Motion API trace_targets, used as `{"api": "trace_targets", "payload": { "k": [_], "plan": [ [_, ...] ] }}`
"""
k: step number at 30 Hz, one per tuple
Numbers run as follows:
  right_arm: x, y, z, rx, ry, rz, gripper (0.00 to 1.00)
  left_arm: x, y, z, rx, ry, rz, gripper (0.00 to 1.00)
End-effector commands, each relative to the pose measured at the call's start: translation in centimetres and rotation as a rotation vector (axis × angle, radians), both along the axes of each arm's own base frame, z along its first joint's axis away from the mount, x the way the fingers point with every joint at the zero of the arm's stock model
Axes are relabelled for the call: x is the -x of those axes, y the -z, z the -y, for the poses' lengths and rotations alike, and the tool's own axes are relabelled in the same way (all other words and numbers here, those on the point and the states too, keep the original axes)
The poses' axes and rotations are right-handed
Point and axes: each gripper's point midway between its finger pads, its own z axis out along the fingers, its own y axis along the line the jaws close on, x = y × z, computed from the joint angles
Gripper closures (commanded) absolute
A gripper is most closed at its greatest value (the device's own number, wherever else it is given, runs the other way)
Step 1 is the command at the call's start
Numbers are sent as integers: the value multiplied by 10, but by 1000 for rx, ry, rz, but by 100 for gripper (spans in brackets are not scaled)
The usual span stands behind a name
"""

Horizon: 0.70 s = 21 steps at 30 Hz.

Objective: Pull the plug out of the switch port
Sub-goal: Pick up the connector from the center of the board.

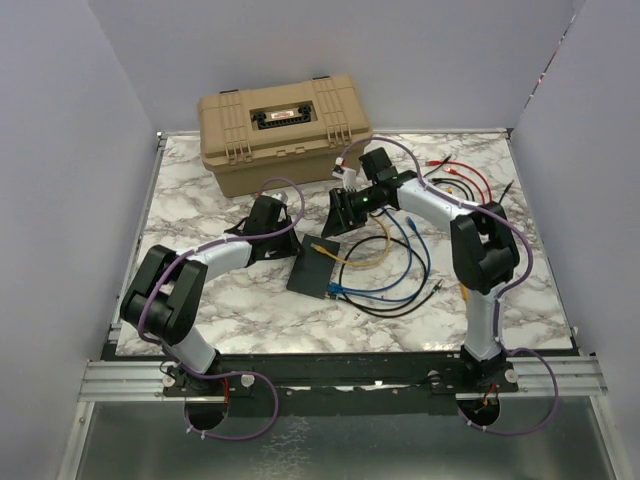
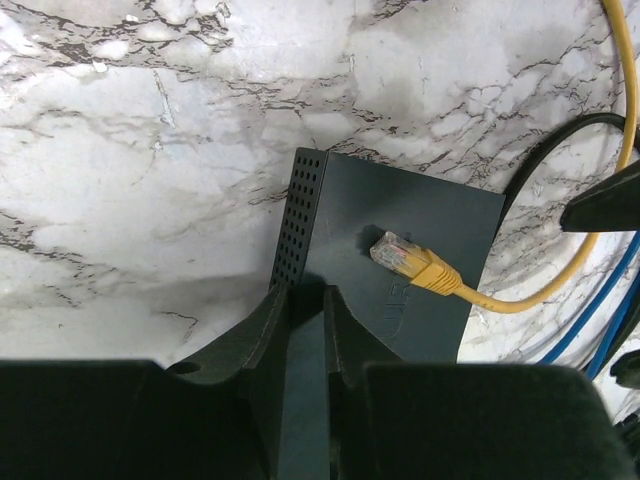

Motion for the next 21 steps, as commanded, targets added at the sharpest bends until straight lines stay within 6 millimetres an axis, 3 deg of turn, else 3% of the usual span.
{"api": "trace_targets", "payload": {
  "k": [1, 5, 13, 21],
  "plan": [
    [2, -6, 17, 93, 31, 64, 37, 60, 65, -39, -205, 43, -249, 100],
    [12, 8, 26, 133, 20, 56, 36, 61, 64, -40, -208, 42, -244, 100],
    [43, 47, 25, 257, -82, 50, 39, 67, 62, -40, -192, 36, -252, 100],
    [48, 73, 30, 399, -84, 78, 53, 70, 57, -41, -174, 19, -241, 100]
  ]
}}
